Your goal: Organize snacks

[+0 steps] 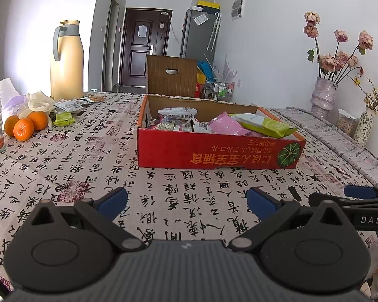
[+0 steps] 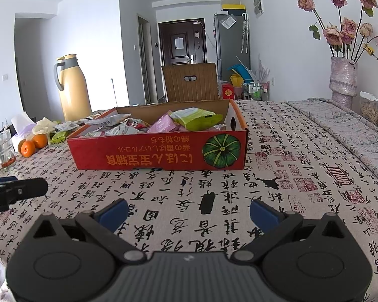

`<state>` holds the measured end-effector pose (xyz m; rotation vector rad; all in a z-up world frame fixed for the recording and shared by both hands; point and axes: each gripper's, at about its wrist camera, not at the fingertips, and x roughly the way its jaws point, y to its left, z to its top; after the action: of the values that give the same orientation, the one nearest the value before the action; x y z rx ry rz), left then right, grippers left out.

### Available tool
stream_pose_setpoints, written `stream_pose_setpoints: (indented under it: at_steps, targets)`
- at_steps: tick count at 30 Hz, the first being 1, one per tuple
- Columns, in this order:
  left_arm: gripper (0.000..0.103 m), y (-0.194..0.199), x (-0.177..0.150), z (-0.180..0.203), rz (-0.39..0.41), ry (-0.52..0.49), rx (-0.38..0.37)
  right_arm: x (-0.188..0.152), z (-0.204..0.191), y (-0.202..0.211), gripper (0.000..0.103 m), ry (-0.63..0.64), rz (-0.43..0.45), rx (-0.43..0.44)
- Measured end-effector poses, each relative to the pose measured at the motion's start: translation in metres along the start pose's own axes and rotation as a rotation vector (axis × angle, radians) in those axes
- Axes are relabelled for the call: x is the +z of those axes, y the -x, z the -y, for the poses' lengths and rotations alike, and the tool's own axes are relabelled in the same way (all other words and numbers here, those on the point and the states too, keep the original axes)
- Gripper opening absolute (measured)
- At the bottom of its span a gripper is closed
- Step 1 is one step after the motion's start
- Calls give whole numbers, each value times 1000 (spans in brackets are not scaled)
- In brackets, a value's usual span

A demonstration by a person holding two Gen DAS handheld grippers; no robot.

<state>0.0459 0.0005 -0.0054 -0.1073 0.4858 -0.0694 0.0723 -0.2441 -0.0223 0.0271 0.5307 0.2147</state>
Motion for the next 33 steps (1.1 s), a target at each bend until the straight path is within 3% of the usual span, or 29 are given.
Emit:
stream_pose_setpoints:
  at_steps: [33]
  targets:
    - [103,2,0,3,11,-11,-6,-2,0,-2,103,-3,-5,0]
